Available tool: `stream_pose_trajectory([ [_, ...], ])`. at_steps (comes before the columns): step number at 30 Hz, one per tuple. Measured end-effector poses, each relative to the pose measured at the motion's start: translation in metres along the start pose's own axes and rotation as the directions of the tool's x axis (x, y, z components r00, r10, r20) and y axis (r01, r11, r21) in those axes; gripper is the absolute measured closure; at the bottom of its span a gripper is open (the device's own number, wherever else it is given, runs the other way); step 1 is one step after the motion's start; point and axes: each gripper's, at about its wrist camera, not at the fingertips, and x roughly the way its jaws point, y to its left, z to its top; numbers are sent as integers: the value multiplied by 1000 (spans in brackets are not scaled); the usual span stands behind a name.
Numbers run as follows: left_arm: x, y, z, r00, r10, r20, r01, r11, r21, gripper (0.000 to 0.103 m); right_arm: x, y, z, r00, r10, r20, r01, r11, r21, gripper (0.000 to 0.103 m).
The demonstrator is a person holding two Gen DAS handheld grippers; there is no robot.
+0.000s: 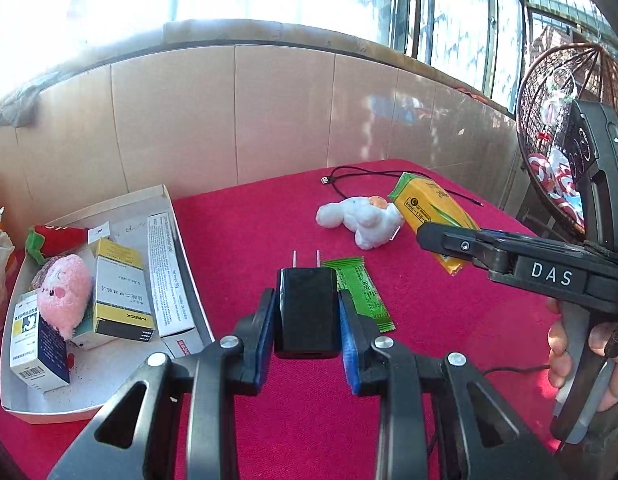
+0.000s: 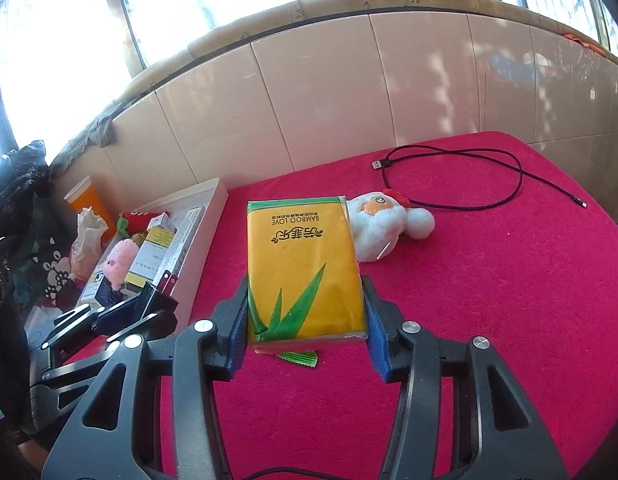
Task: Organize objects
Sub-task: 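Carry the black charger and yellow juice box over the white tray with both tools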
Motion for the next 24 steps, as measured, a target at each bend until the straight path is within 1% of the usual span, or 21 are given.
stream_pose_trajectory([
  [15,-22,36,3,997,40,59,-34,996,-87,74,-1,36,7,999,38,-4,-38,998,-57,54],
  [24,-36,60,0,995,60,85,-47,989,-142,74,1,67,14,998,63,-3,-63,992,-113,54],
])
